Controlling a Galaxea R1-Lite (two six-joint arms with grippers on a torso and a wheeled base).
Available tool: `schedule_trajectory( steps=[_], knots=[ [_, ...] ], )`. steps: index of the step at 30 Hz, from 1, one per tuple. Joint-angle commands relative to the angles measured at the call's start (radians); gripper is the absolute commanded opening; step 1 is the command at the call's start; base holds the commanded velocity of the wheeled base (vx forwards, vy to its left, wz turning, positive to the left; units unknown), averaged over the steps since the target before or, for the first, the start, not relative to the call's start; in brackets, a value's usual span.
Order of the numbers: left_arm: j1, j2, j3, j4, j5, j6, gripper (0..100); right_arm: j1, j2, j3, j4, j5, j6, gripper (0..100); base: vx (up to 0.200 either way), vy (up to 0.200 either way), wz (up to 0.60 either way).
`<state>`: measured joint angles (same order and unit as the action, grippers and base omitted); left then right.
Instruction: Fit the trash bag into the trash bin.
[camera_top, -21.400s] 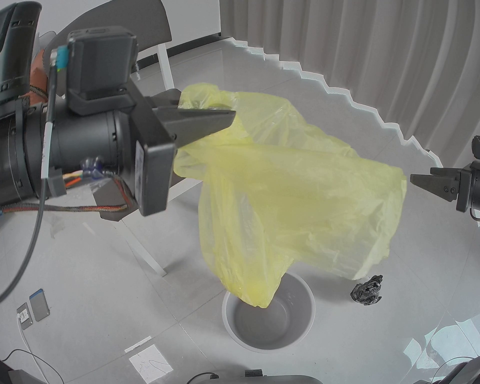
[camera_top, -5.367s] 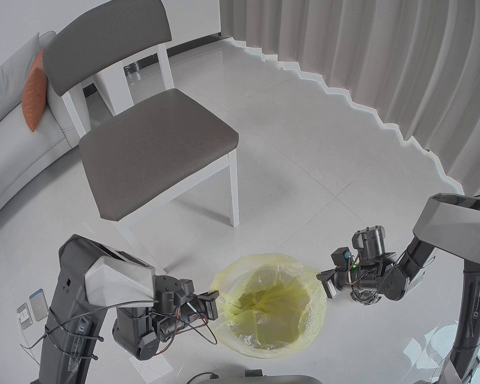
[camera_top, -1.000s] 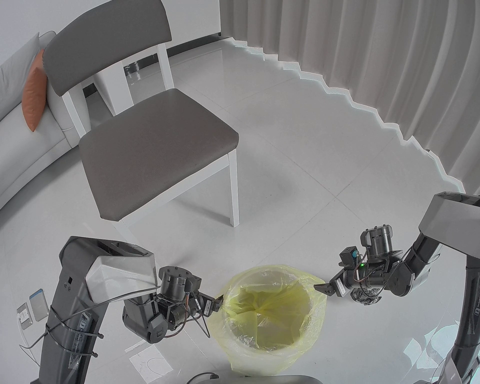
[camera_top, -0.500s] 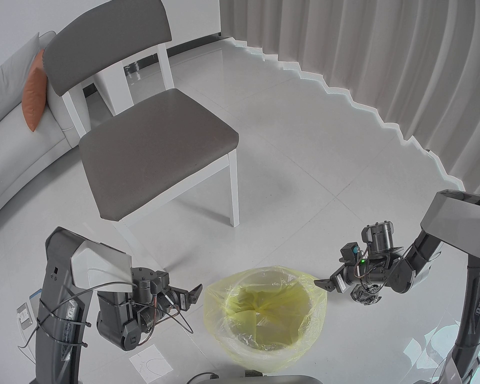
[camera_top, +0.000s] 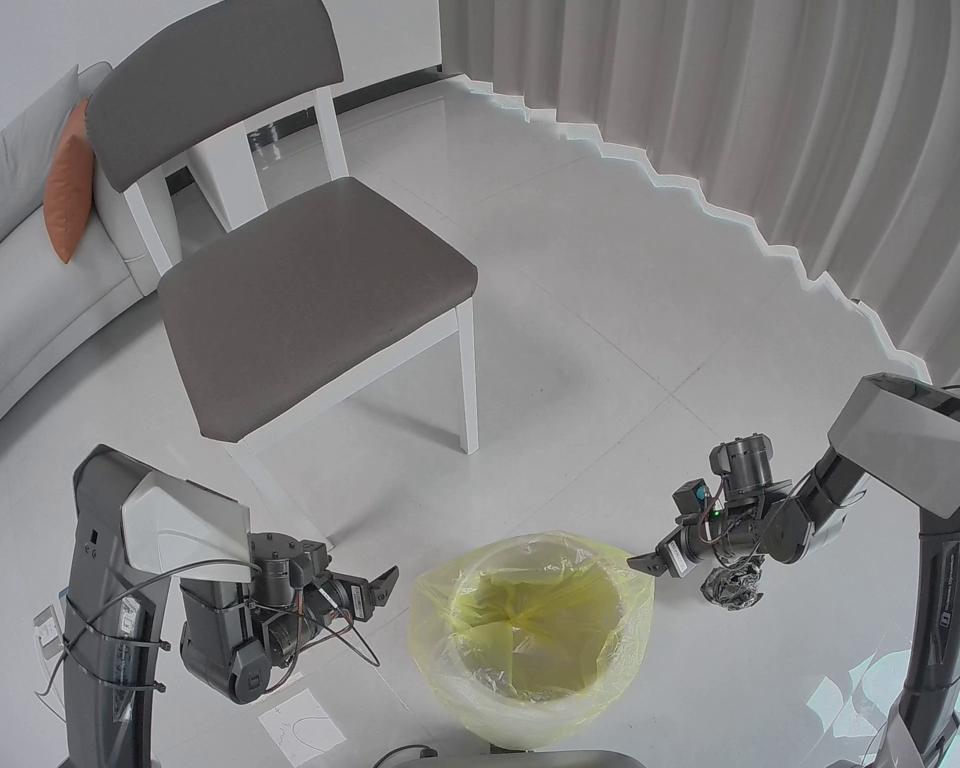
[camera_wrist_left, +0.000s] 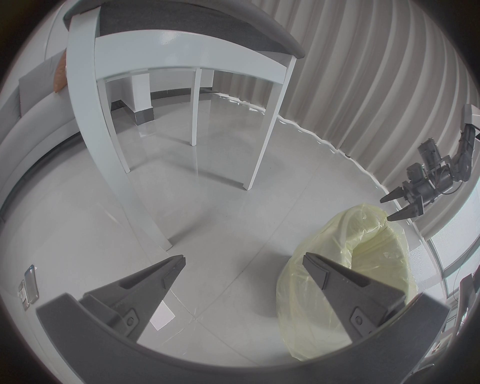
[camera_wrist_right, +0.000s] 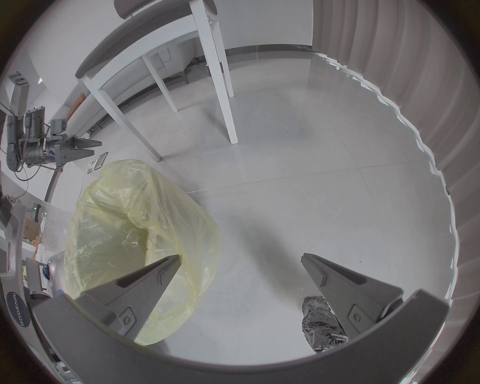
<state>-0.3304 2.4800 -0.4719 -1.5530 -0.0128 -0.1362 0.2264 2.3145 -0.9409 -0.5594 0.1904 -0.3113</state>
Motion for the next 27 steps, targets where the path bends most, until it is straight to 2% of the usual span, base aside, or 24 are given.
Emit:
schedule_trajectory(
  steps=[1, 13, 20, 27],
  knots=[
    [-0.010, -0.049, 0.038, -0.018, 0.000, 0.000, 100, -0.005, 0.074, -0.101, 0.059, 0.000, -0.008, 100, 0.000, 0.000, 0.00],
    [-0.052, -0.049, 0.030, -0.016, 0.005, 0.003, 100, -0.004, 0.198, -0.286, 0.187, 0.000, -0.031, 100, 0.000, 0.000, 0.00],
    [-0.087, 0.042, 0.003, -0.016, 0.004, 0.010, 100, -0.009, 0.192, -0.271, 0.187, 0.000, -0.035, 100, 0.000, 0.000, 0.00],
    [-0.134, 0.122, -0.113, 0.047, 0.013, 0.015, 100, -0.035, 0.128, -0.200, 0.176, 0.000, -0.038, 100, 0.000, 0.000, 0.00]
  ],
)
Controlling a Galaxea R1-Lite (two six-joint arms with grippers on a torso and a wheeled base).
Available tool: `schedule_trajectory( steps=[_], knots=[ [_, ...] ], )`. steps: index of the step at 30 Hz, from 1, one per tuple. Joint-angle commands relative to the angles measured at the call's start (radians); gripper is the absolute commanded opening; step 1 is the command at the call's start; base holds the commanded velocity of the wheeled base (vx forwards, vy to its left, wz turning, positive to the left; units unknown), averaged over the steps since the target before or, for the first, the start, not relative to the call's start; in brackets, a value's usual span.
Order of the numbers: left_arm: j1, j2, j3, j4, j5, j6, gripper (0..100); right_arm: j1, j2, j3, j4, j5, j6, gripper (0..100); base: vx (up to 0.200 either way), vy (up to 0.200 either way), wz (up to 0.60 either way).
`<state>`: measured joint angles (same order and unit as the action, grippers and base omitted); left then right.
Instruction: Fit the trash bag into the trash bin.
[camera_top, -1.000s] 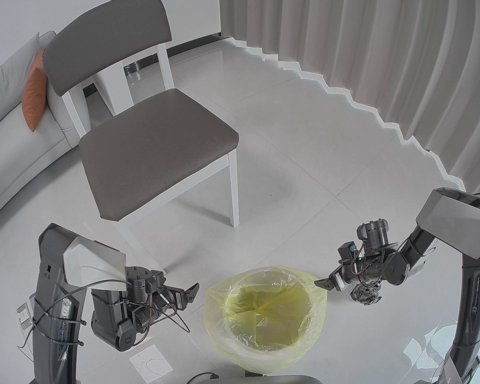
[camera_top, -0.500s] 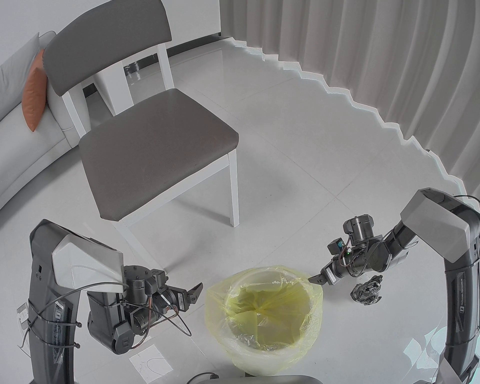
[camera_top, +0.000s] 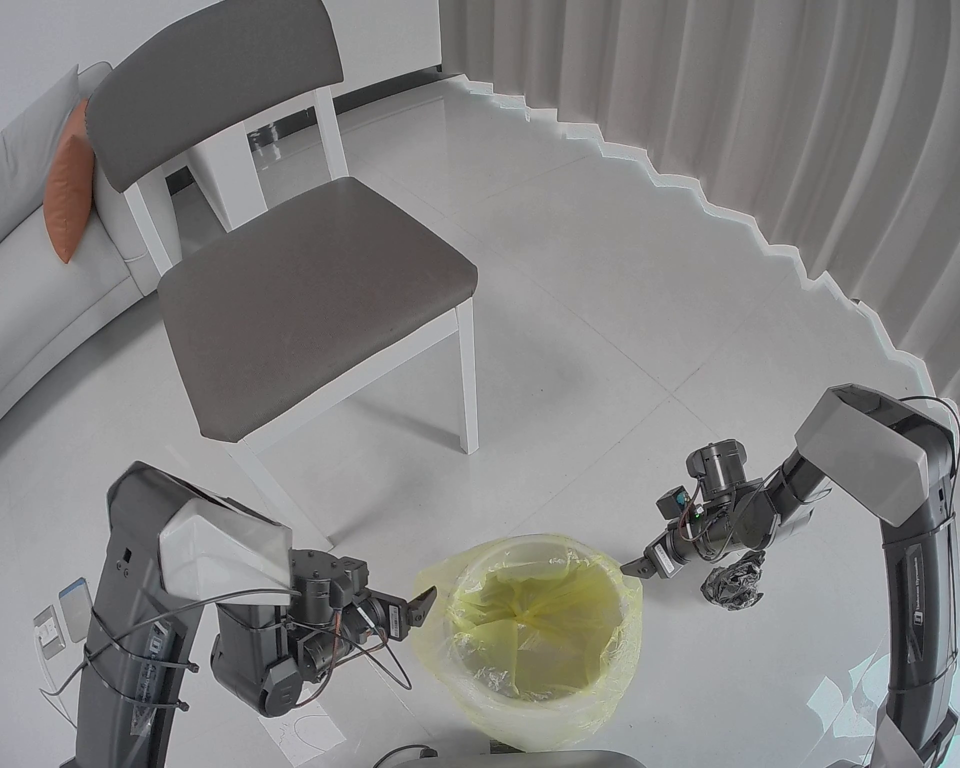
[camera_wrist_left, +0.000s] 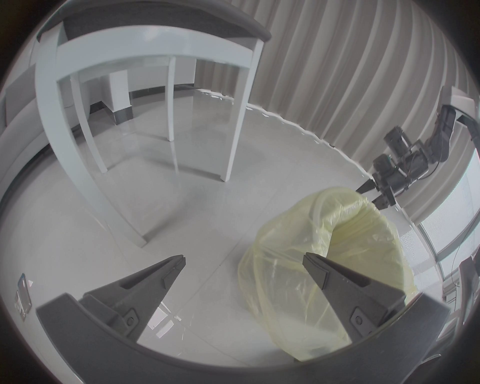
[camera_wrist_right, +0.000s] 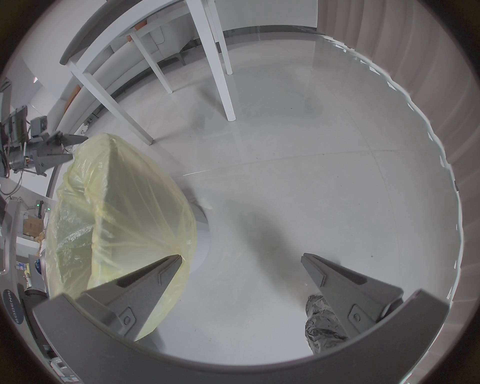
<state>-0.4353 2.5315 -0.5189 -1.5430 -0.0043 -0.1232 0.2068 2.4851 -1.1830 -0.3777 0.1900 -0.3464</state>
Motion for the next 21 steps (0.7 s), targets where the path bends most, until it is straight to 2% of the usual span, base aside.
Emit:
schedule_trajectory(
  steps=[1, 6, 9, 15, 21],
  knots=[
    [-0.031, 0.067, -0.073, 0.053, 0.004, 0.002, 100, -0.015, -0.048, 0.046, -0.006, 0.000, -0.005, 100, 0.000, 0.000, 0.00],
    [-0.040, 0.043, -0.196, 0.247, 0.038, 0.005, 100, -0.018, -0.092, 0.082, -0.007, 0.000, -0.008, 100, 0.000, 0.000, 0.00],
    [-0.039, 0.038, -0.243, 0.313, 0.047, 0.014, 100, -0.018, -0.109, 0.091, -0.007, 0.000, -0.008, 100, 0.000, 0.000, 0.00],
    [-0.039, 0.033, -0.257, 0.313, 0.046, 0.014, 100, -0.020, -0.127, 0.098, -0.007, 0.000, -0.008, 100, 0.000, 0.000, 0.00],
    [0.040, -0.010, -0.201, 0.299, 0.038, 0.013, 100, -0.050, -0.184, 0.134, -0.007, 0.002, -0.010, 100, 0.000, 0.000, 0.00]
  ],
)
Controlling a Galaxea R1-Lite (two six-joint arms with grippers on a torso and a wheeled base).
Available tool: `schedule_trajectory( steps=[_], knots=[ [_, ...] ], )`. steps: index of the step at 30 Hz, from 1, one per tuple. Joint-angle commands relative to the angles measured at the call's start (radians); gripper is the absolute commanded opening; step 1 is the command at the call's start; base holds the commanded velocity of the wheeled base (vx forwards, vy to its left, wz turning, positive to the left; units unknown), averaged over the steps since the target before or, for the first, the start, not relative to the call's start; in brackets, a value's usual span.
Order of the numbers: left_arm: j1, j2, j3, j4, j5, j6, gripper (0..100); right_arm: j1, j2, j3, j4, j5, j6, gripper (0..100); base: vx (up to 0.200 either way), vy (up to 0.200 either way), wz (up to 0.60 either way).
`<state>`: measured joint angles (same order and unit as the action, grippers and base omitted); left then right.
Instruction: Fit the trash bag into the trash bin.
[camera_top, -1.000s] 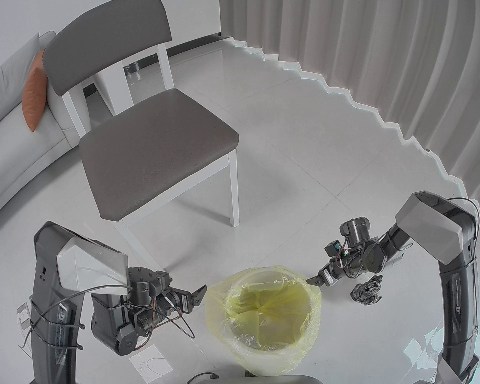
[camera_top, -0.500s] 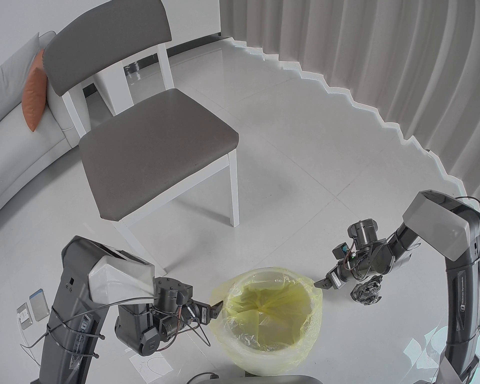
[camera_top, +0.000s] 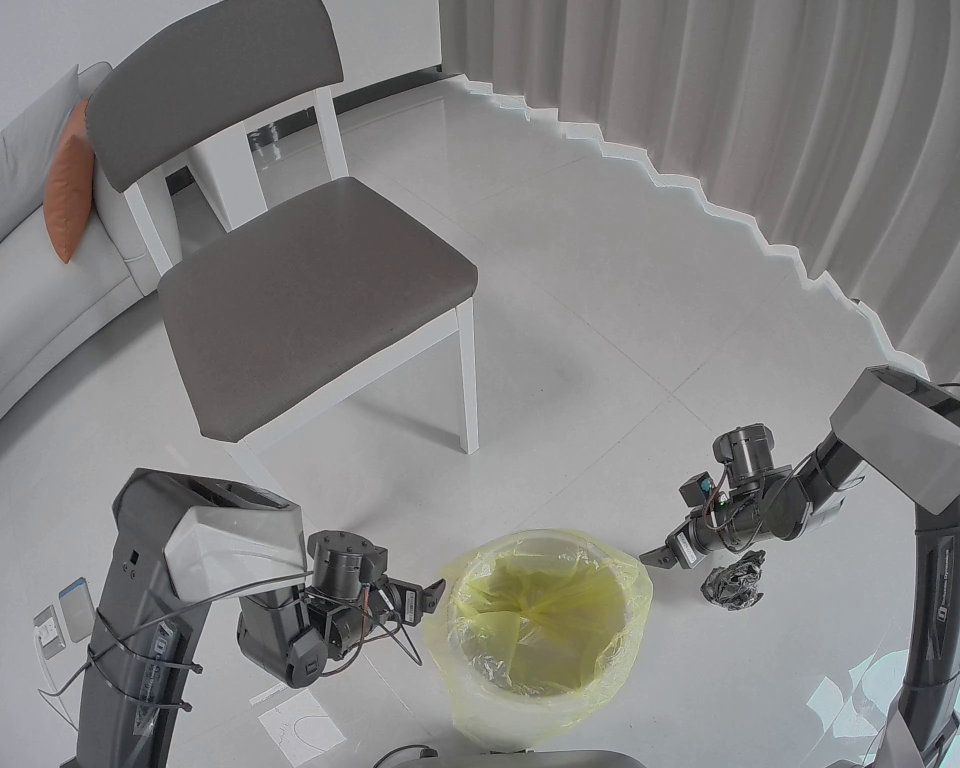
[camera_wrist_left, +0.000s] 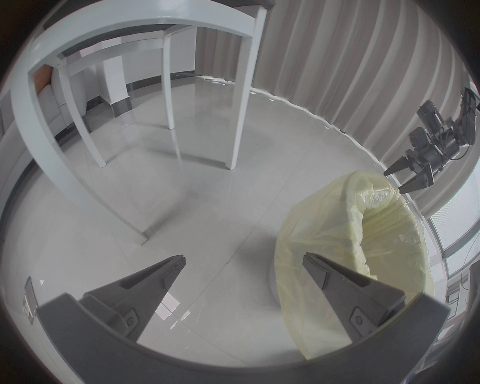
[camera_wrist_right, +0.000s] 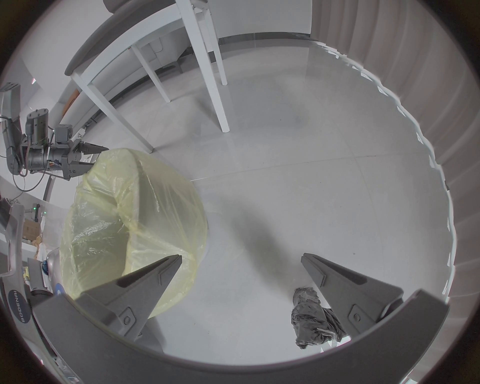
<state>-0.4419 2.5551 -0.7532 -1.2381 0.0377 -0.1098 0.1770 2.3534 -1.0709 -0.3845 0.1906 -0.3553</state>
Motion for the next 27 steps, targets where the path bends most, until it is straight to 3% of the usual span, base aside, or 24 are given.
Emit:
schedule_trajectory(
  steps=[1, 7, 14, 21, 27],
  knots=[
    [0.058, -0.036, 0.044, -0.015, -0.004, -0.001, 100, -0.028, -0.066, 0.031, -0.001, 0.003, -0.001, 100, 0.000, 0.000, 0.00],
    [0.111, -0.042, 0.109, -0.130, -0.027, -0.001, 100, -0.080, -0.166, 0.114, -0.002, 0.026, -0.002, 100, 0.000, 0.000, 0.00],
    [0.109, -0.065, 0.153, -0.241, -0.032, -0.001, 100, -0.185, -0.290, 0.285, -0.040, 0.029, -0.028, 100, 0.000, 0.000, 0.00],
    [0.074, -0.121, 0.163, -0.308, -0.028, -0.004, 100, -0.268, -0.281, 0.385, -0.157, 0.046, -0.047, 100, 0.000, 0.000, 0.00],
    [0.057, -0.177, 0.186, -0.333, -0.033, -0.010, 100, -0.332, -0.224, 0.385, -0.160, 0.046, -0.090, 100, 0.000, 0.000, 0.00]
  ],
)
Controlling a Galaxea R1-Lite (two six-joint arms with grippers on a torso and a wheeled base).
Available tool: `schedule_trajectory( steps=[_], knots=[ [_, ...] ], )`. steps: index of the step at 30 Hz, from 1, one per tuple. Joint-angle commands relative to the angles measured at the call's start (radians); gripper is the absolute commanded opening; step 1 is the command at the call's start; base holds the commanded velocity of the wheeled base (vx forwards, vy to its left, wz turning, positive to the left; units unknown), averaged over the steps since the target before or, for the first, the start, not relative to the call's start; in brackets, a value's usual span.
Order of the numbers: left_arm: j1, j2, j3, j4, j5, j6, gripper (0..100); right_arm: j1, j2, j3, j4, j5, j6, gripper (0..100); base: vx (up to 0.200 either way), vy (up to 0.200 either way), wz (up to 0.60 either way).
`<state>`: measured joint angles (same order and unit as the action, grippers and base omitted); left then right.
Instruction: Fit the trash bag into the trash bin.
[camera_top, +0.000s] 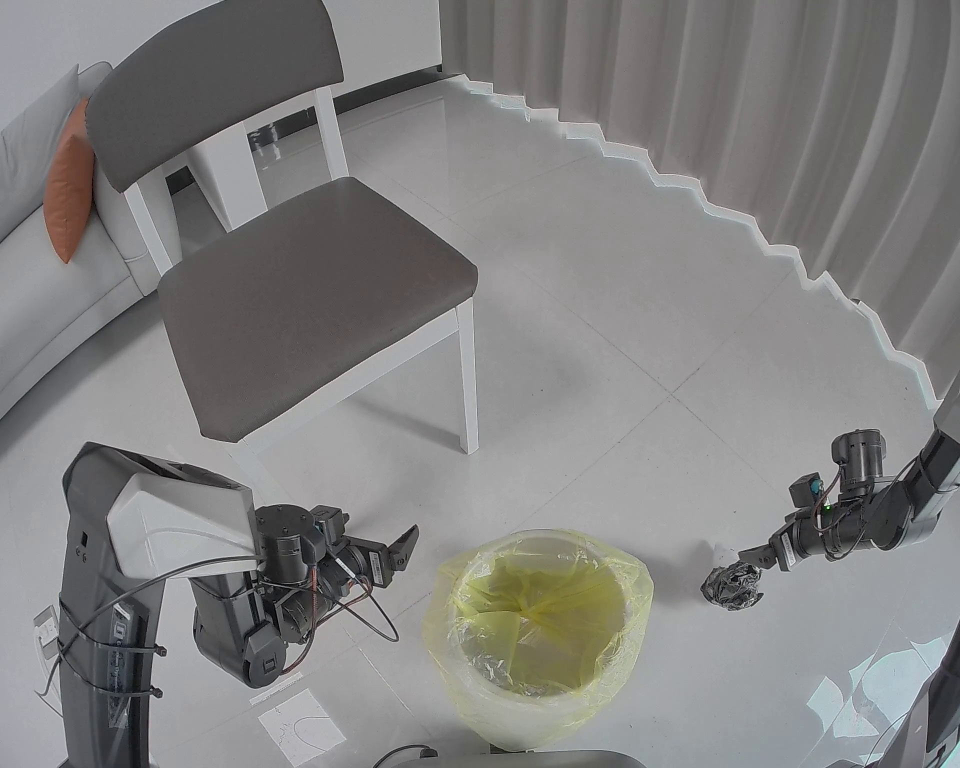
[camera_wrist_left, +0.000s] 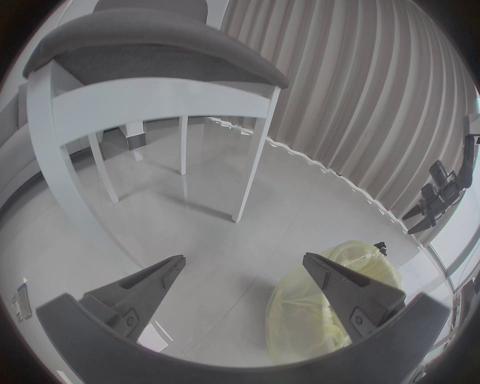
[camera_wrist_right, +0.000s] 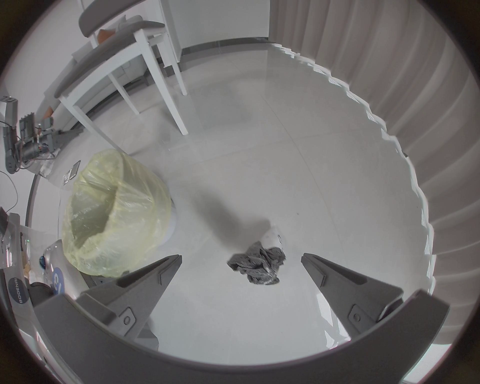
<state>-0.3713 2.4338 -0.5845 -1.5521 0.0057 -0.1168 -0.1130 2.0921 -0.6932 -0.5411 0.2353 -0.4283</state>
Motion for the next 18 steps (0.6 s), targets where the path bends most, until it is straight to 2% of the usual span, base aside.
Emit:
schedule_trajectory(
  steps=[1, 7, 11, 18],
  knots=[
    [-0.017, -0.064, 0.018, -0.019, -0.001, -0.004, 100, -0.056, 0.072, 0.000, -0.005, 0.001, -0.026, 100, 0.000, 0.000, 0.00],
    [-0.021, -0.061, 0.021, -0.019, 0.000, -0.009, 100, -0.066, 0.180, -0.049, -0.039, 0.001, -0.026, 100, 0.000, 0.000, 0.00],
    [-0.032, -0.062, 0.015, -0.019, 0.005, -0.047, 100, -0.066, 0.204, -0.071, -0.050, 0.001, -0.026, 100, 0.000, 0.000, 0.00],
    [-0.040, -0.068, 0.008, -0.019, 0.010, -0.041, 100, -0.070, 0.253, -0.129, -0.039, 0.001, -0.026, 100, 0.000, 0.000, 0.00]
  ],
)
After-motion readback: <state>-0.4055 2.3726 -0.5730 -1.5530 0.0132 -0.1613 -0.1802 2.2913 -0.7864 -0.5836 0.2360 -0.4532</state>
